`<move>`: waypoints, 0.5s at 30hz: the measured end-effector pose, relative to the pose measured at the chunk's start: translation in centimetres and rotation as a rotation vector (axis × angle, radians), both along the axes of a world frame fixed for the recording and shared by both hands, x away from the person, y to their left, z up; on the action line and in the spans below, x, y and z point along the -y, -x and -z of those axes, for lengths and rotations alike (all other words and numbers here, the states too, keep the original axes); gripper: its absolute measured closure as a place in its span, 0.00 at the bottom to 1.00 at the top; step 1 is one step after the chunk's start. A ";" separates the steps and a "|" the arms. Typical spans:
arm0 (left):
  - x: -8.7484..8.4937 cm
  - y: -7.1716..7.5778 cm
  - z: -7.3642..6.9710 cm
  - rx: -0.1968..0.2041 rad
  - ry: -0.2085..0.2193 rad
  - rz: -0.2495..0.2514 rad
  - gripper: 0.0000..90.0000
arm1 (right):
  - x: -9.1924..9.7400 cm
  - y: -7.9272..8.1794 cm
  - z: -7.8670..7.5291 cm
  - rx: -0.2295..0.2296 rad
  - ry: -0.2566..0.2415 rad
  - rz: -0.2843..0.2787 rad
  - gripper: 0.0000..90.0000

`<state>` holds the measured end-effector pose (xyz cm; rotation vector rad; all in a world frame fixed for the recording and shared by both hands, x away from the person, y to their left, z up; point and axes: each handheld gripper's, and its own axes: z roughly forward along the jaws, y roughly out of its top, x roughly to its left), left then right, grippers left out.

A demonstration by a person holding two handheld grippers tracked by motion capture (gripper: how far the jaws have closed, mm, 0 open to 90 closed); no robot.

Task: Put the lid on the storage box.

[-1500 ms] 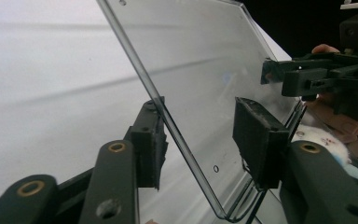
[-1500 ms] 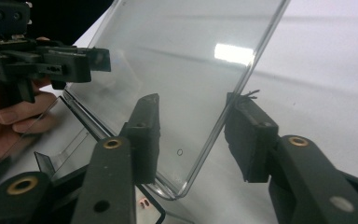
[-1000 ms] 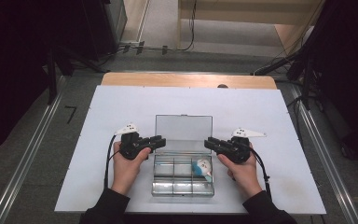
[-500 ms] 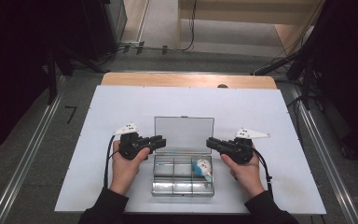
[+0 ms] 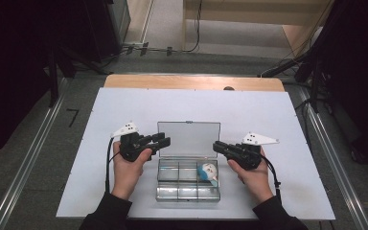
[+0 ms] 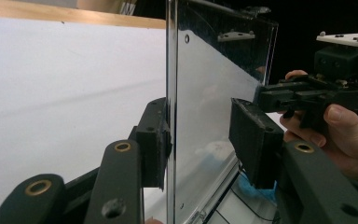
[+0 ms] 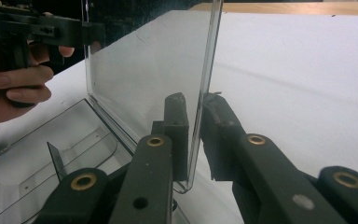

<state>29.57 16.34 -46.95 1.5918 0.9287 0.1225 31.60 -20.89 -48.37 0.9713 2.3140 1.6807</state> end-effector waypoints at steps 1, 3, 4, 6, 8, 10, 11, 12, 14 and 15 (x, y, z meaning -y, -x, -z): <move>0.0 0.0 -0.1 0.002 0.000 -0.002 0.64 | 0.0 0.0 0.0 -0.001 -0.001 0.000 0.87; 0.0 0.1 -0.2 0.012 -0.002 -0.007 0.65 | 0.0 0.1 -0.1 0.005 -0.001 -0.002 0.87; 0.0 0.2 -0.3 0.015 -0.002 -0.005 0.66 | 0.1 0.1 -0.1 0.009 0.000 -0.004 0.87; 0.0 0.2 -0.4 0.018 -0.004 -0.003 0.68 | 0.1 0.1 -0.2 0.011 -0.001 -0.004 0.87; -0.1 0.3 -0.4 0.023 -0.007 -0.007 0.71 | 0.1 0.2 -0.3 0.008 -0.006 -0.005 0.87; -0.1 0.4 -0.5 0.028 -0.011 -0.005 0.74 | 0.1 0.3 -0.5 0.009 -0.007 -0.011 0.85; -0.1 0.4 -0.5 0.029 -0.012 -0.007 0.75 | 0.1 0.3 -0.7 0.012 -0.006 -0.011 0.83; -0.1 0.5 -0.5 0.030 -0.011 -0.007 0.76 | 0.0 0.4 -0.8 0.017 -0.003 -0.009 0.82; -0.1 0.6 -0.5 0.032 -0.010 -0.003 0.78 | 0.0 0.6 -1.3 0.032 -0.001 -0.004 0.80; -0.1 0.6 -0.6 0.033 -0.011 0.000 0.78 | 0.0 0.7 -1.5 0.037 -0.003 -0.005 0.79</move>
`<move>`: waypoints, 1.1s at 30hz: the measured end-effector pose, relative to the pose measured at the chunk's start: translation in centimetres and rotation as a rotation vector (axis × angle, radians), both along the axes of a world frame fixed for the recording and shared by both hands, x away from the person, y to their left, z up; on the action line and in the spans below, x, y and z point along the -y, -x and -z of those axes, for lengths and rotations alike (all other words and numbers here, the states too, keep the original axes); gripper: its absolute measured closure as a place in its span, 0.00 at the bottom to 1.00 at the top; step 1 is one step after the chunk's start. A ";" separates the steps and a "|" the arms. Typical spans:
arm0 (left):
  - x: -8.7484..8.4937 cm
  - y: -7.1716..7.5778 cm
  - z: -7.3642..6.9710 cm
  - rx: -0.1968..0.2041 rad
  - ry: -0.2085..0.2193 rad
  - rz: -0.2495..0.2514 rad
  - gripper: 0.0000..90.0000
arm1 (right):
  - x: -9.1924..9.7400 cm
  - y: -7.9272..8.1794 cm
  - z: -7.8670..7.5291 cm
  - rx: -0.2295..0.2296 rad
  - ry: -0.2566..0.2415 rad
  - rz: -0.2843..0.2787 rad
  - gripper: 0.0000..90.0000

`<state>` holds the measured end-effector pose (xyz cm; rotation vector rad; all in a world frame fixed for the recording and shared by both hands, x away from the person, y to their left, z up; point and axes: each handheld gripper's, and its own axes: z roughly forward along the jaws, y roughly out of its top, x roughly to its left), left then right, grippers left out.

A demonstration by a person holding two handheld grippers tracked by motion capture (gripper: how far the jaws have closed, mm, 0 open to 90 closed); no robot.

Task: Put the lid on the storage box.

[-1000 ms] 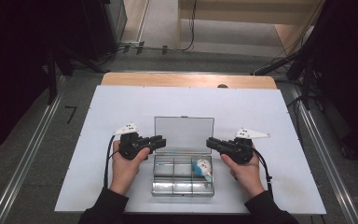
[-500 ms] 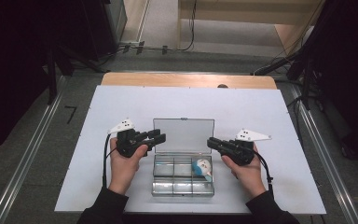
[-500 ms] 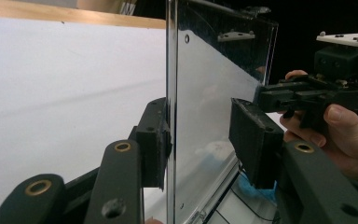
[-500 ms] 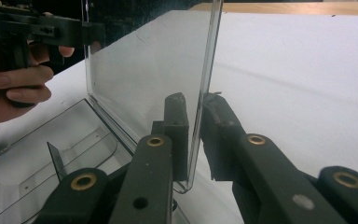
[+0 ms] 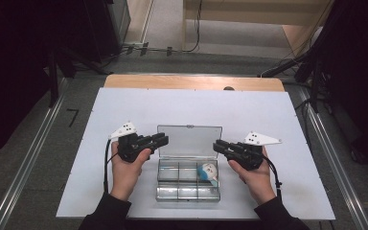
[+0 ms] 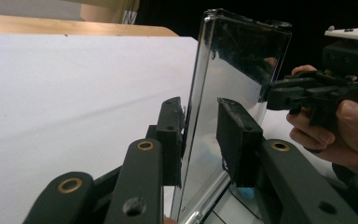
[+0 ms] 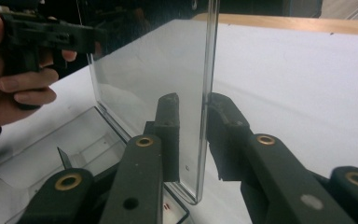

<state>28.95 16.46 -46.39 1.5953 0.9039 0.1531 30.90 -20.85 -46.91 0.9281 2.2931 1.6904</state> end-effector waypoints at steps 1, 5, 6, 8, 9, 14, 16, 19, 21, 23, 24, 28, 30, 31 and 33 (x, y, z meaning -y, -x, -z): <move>0.0 0.1 0.0 0.000 0.001 0.001 0.78 | 0.0 0.0 -0.1 0.003 0.000 0.003 0.79; -0.1 0.3 0.0 0.005 0.005 0.009 0.78 | 0.1 0.3 -0.8 0.013 -0.007 0.011 0.77; -0.1 0.4 0.0 0.007 0.009 0.013 0.78 | 0.1 0.3 -1.0 0.013 -0.011 0.010 0.77; -0.1 0.6 0.0 0.009 0.015 0.017 0.77 | 0.1 0.5 -1.2 0.013 -0.011 0.010 0.76; -0.1 0.7 0.1 0.009 0.015 0.019 0.77 | 0.0 0.5 -1.3 0.015 -0.007 0.008 0.76; -0.2 1.3 0.0 0.016 0.008 0.037 0.75 | -0.5 1.0 -1.9 0.022 0.017 0.013 0.75; -0.2 1.4 0.0 0.018 0.011 0.042 0.74 | -0.6 1.2 -2.1 0.021 0.016 0.016 0.75; -0.2 1.7 0.0 0.018 0.006 0.041 0.74 | -0.6 1.4 -2.1 0.016 0.013 0.014 0.76; -0.2 1.8 -0.1 0.013 0.004 0.042 0.73 | -0.6 1.5 -2.1 0.017 0.014 0.013 0.76; -0.2 1.9 0.0 0.009 0.005 0.045 0.71 | -0.6 1.6 -2.1 0.019 0.016 0.009 0.75; -0.2 1.9 0.0 0.008 0.005 0.047 0.70 | -0.6 1.7 -2.1 0.021 0.017 0.010 0.75; -0.2 2.2 0.1 0.001 -0.003 0.053 0.63 | -0.6 2.0 -2.1 0.023 0.015 0.012 0.76; -0.4 2.5 0.2 -0.001 -0.015 0.048 0.60 | -0.5 2.1 -2.0 0.028 0.015 0.012 0.76; -0.4 2.7 0.2 0.000 -0.016 0.044 0.58 | -0.5 2.2 -2.0 0.028 0.015 0.011 0.75; -0.6 3.0 0.3 0.001 -0.022 0.036 0.56 | -0.5 2.4 -2.0 0.032 0.018 0.010 0.75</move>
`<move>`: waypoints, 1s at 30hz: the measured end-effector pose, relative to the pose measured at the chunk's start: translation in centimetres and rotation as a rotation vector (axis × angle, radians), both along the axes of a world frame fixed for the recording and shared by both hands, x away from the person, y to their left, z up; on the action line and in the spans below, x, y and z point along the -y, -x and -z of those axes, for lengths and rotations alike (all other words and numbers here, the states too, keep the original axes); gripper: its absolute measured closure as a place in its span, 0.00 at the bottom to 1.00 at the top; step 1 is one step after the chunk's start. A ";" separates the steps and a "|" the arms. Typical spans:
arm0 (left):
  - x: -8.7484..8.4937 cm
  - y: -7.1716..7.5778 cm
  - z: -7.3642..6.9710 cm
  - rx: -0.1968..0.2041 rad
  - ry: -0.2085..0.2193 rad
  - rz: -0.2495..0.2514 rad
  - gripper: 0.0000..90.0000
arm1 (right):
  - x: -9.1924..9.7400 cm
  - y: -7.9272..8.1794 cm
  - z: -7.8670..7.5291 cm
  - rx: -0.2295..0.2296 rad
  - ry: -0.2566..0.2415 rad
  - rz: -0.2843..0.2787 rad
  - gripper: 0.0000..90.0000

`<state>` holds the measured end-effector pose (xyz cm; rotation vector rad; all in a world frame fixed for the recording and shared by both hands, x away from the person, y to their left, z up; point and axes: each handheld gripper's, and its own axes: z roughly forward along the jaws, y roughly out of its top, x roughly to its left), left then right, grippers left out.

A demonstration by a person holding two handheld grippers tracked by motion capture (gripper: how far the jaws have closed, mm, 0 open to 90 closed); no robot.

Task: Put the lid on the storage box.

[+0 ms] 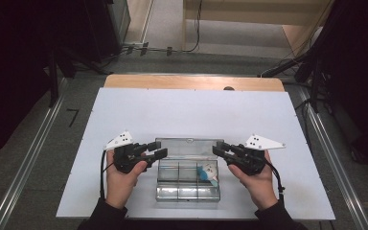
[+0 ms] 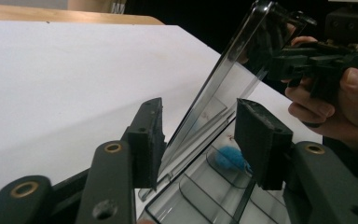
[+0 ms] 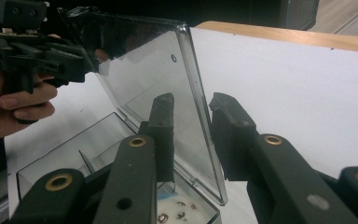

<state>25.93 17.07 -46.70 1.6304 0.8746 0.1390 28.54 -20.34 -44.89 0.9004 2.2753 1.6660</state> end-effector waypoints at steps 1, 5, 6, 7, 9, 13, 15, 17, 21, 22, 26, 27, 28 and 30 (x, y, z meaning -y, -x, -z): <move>-0.1 0.2 0.1 0.001 -0.001 -0.009 0.56 | 0.0 0.1 0.0 0.001 -0.001 0.001 0.75; -0.5 0.7 0.3 0.004 -0.014 -0.027 0.57 | 0.0 0.4 0.1 0.005 -0.003 0.001 0.75; -0.6 0.9 0.3 0.004 -0.018 -0.031 0.57 | 0.0 0.4 0.1 0.007 -0.002 0.002 0.75; -0.6 1.0 0.4 0.006 -0.022 -0.031 0.57 | 0.0 0.5 0.1 0.006 -0.002 0.001 0.75; -0.7 1.3 0.6 0.006 -0.030 -0.037 0.58 | 0.1 0.6 0.1 0.011 0.001 -0.002 0.74; -1.1 2.0 1.2 -0.008 -0.013 -0.042 0.60 | 0.1 0.8 0.1 0.012 0.003 -0.001 0.74; -1.3 2.4 1.6 -0.013 -0.023 -0.043 0.62 | 0.1 0.9 0.2 0.013 0.004 -0.002 0.74; -1.5 2.6 1.8 -0.018 -0.022 -0.049 0.64 | 0.1 1.0 0.2 0.018 0.008 -0.004 0.73; -1.6 2.9 2.2 -0.029 -0.023 -0.054 0.67 | 0.1 1.2 0.2 0.019 0.008 -0.005 0.73; -1.6 2.9 2.3 -0.030 -0.028 -0.055 0.68 | 0.1 1.3 0.2 0.021 0.009 -0.007 0.73; -1.4 3.0 2.3 -0.030 -0.037 -0.056 0.71 | 0.1 1.5 0.2 0.024 0.015 -0.009 0.72; -1.4 3.0 2.3 -0.028 -0.040 -0.054 0.73 | 0.1 1.6 0.2 0.026 0.017 -0.008 0.72; -1.4 3.0 2.3 -0.026 -0.040 -0.053 0.74 | 0.1 1.6 0.2 0.028 0.022 -0.009 0.72; -1.3 3.0 2.3 -0.021 -0.048 -0.050 0.77 | 0.1 1.8 0.2 0.029 0.024 -0.006 0.71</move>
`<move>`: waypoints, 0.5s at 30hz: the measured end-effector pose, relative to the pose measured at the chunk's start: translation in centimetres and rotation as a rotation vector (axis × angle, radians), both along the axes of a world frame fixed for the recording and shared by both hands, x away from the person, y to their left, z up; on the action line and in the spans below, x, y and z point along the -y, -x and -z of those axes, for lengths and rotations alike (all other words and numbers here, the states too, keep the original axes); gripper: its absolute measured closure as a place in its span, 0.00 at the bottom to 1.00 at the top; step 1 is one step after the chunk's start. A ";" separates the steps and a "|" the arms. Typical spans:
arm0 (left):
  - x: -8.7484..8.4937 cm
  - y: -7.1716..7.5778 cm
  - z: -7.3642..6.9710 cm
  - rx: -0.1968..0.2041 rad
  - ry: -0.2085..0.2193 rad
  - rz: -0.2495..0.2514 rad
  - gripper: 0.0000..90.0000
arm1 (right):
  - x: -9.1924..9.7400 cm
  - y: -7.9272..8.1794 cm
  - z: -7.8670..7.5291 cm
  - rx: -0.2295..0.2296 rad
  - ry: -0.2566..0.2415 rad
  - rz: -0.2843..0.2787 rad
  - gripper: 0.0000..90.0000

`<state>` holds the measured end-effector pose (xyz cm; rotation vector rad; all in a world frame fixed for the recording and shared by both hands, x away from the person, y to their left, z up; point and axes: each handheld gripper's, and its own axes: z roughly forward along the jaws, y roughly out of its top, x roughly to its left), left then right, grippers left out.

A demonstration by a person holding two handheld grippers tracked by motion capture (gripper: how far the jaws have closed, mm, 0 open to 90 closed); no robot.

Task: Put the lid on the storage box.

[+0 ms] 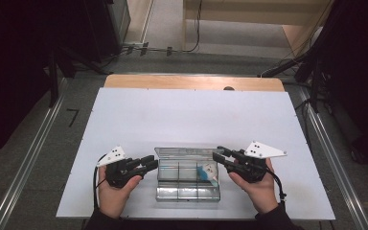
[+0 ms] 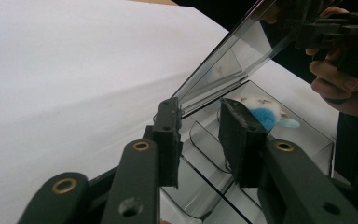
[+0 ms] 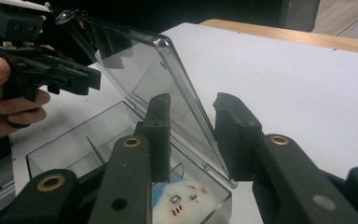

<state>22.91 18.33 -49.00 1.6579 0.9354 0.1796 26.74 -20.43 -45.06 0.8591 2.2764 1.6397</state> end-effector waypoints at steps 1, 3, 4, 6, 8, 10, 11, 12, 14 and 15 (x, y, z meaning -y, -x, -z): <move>0.1 0.0 0.0 0.000 -0.005 0.003 0.80 | 0.0 0.1 0.0 0.002 0.004 -0.002 0.71; 0.2 0.0 0.0 0.002 -0.013 0.015 0.84 | 0.0 0.2 0.0 0.005 0.005 -0.001 0.71; 0.3 0.1 0.0 0.000 -0.011 0.025 0.88 | 0.0 0.3 0.0 0.004 0.005 -0.001 0.70; 0.4 0.1 -0.1 0.004 -0.012 0.044 0.93 | 0.0 0.4 0.1 0.007 0.005 -0.002 0.70; 0.6 0.1 -0.1 0.009 -0.011 0.059 0.99 | 0.0 0.6 0.1 0.006 0.008 0.000 0.69; 0.6 0.1 -0.1 0.012 -0.011 0.064 0.99 | 0.0 0.7 0.1 0.009 0.011 -0.001 0.69; 0.6 0.1 -0.1 0.012 -0.009 0.064 0.99 | 0.0 0.8 0.1 0.009 0.011 -0.001 0.69; 0.6 0.1 -0.1 0.012 -0.006 0.064 0.99 | 0.0 0.8 0.1 0.009 0.014 0.000 0.68; 0.5 0.2 -0.1 0.013 0.000 0.061 0.99 | 0.0 1.0 0.2 0.009 0.016 -0.003 0.68; 0.4 0.2 -0.1 0.016 0.000 0.060 0.99 | 0.0 1.1 0.2 0.011 0.018 -0.003 0.67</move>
